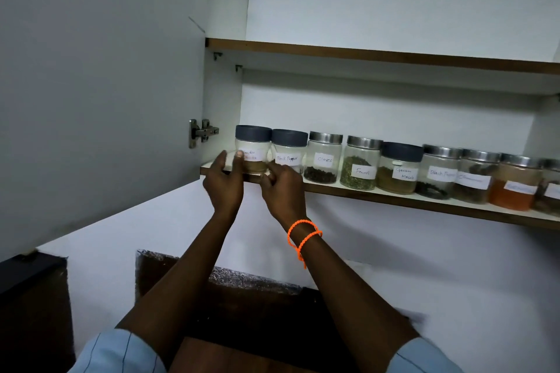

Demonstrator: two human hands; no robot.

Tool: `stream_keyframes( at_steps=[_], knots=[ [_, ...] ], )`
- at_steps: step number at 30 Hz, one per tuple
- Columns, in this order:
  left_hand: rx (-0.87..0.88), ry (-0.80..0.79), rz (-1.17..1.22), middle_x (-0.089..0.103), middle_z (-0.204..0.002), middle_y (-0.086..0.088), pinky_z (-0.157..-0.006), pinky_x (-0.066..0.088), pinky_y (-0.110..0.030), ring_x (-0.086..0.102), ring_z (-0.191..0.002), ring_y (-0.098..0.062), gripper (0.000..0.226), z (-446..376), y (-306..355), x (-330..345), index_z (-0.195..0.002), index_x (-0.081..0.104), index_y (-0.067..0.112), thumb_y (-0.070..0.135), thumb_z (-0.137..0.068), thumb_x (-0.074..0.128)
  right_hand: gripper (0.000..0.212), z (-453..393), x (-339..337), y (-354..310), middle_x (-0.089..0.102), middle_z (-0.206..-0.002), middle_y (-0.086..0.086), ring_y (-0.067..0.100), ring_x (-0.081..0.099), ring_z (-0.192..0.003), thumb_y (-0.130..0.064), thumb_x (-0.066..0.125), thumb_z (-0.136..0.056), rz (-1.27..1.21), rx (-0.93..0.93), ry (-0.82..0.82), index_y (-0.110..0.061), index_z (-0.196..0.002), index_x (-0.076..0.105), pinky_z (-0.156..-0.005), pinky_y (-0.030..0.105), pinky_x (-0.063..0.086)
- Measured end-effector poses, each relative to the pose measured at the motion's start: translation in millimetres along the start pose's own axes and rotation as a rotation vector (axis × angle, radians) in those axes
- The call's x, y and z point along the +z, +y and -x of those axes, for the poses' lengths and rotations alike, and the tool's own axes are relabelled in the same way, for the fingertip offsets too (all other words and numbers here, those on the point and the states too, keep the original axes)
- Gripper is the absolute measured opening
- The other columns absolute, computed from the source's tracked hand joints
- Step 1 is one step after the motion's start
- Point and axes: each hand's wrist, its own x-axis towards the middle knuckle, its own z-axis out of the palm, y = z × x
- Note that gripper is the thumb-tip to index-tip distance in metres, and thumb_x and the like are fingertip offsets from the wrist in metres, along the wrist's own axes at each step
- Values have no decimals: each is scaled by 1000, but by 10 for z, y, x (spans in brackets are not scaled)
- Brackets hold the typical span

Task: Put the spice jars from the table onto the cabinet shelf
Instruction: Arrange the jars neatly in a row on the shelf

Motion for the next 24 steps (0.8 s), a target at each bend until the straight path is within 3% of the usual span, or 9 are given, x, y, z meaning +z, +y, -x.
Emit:
stream_keyframes(
  at_steps=[3, 6, 8, 11, 15, 22, 24],
  knots=[
    [139, 145, 41, 63, -138, -1, -105, 51, -35, 60, -125, -18, 48, 248, 94, 185, -136, 64, 17, 50, -103, 51, 26, 134, -212, 191, 72, -90, 9, 22, 66, -87, -16, 64, -94, -28, -2, 59, -12, -116, 76, -75, 31, 53],
    [226, 137, 74, 56, -136, -4, -98, 43, -8, 56, -125, -17, 42, 539, 228, 474, -133, 64, 16, 43, -106, 47, 25, 256, -538, 416, 76, -96, 7, 20, 70, -86, -15, 67, -93, -42, 27, 160, -11, -115, 77, -79, 30, 56],
    [247, 117, 109, 53, -134, -3, -90, 40, -2, 54, -120, -16, 41, 779, 340, 711, -133, 63, 16, 43, -106, 48, 22, 320, -814, 600, 77, -97, 4, 15, 68, -82, -16, 68, -93, -3, 41, 206, -12, -112, 78, -75, 24, 51],
    [290, 25, 157, 51, -131, -2, -91, 53, -24, 55, -115, -15, 40, 1187, 464, 1089, -131, 62, 17, 44, -105, 48, 18, 405, -1321, 892, 75, -90, 3, 7, 59, -76, -16, 66, -93, 70, 91, 268, -11, -105, 78, -71, 19, 42],
    [326, -128, 214, 51, -125, -3, -90, 55, -47, 59, -115, -27, 34, 1753, 623, 1602, -124, 66, 15, 39, -105, 51, 20, 526, -2120, 1281, 76, -88, 7, 17, 65, -76, -14, 66, -92, 159, 141, 334, -10, -107, 79, -70, 28, 51],
    [332, -377, 214, 58, -118, 2, -89, 56, -39, 61, -107, -19, 36, 2804, 1110, 2590, -126, 63, 19, 44, -102, 53, 15, 714, -3470, 2007, 70, -82, 8, 25, 64, -77, -13, 64, -90, 308, 208, 449, -10, -97, 76, -68, 33, 52],
    [344, -467, 150, 61, -118, 0, -90, 55, -36, 62, -108, -20, 35, 3054, 1244, 2878, -125, 63, 17, 41, -100, 57, 15, 696, -3788, 2218, 71, -89, 10, 27, 66, -83, -13, 65, -88, 327, 227, 468, -8, -99, 75, -72, 32, 55]
  ],
)
